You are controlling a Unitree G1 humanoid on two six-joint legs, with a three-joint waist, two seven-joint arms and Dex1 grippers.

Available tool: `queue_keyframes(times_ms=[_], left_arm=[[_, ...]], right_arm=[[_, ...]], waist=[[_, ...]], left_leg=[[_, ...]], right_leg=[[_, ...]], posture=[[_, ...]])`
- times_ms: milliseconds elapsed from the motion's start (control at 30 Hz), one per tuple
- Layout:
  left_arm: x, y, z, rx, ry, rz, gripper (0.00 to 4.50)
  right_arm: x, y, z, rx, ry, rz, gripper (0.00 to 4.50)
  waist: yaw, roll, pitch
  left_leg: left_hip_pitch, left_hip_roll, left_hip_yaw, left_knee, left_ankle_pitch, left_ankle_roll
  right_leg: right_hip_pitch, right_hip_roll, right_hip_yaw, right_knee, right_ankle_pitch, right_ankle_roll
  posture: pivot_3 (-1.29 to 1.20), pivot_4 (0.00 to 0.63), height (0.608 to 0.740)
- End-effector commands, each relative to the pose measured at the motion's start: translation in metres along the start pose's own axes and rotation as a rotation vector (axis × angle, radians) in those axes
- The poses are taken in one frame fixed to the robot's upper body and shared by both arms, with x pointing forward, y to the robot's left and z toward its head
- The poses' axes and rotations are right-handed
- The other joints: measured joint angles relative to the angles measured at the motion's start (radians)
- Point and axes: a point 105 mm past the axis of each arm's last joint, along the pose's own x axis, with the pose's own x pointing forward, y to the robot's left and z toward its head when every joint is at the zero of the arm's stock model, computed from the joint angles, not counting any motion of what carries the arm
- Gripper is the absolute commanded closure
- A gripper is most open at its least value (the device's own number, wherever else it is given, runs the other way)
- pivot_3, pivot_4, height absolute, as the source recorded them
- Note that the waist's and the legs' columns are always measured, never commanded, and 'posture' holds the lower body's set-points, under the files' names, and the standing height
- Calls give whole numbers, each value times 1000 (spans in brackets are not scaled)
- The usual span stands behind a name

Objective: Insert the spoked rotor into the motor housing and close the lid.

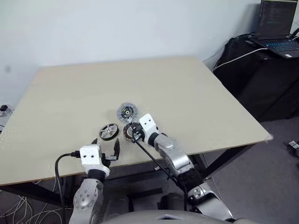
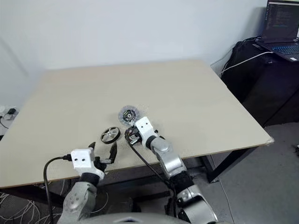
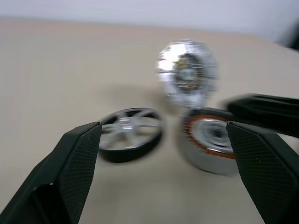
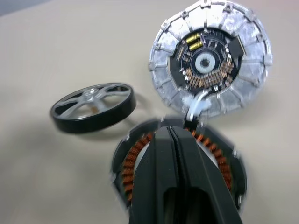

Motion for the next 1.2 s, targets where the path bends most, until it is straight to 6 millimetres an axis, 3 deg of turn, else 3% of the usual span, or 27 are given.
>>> queue_keyframes(times_ms=[33,267,400,800,1200], left_arm=[[12,2,1,-64,-6,-19,0],[22,-2,-2,-362,-3,-94,0],[19,-1,-4,-555,4,-141,0],[15,5,-18,-970,63,-150,0],[27,13,-34,-1153,95,-118,0]], right_arm=[[-19,-8,19,32,-92,-38,4461],[-54,-15,4,94,-81,-104,4461],[-64,-20,-1,112,-65,-142,4461],[-62,-14,1,119,-68,-122,4461],[-62,-13,2,125,-78,-122,4461]], waist=[[0,0,0],[-3,-4,1],[-3,-5,3],[-4,-10,5],[-2,-12,5]], left_leg=[[0,0,0,0,0,0],[-1,0,0,0,0,0],[0,0,0,0,0,0],[-1,0,0,0,0,0],[-1,-1,-1,1,0,0]], right_leg=[[0,0,0,0,0,0],[0,0,0,-1,0,0],[0,0,0,-1,0,0],[0,0,0,-1,0,0],[1,0,0,-2,0,0]], posture=[[0,0,740],[0,0,740],[0,0,740],[0,0,740],[0,0,740]])
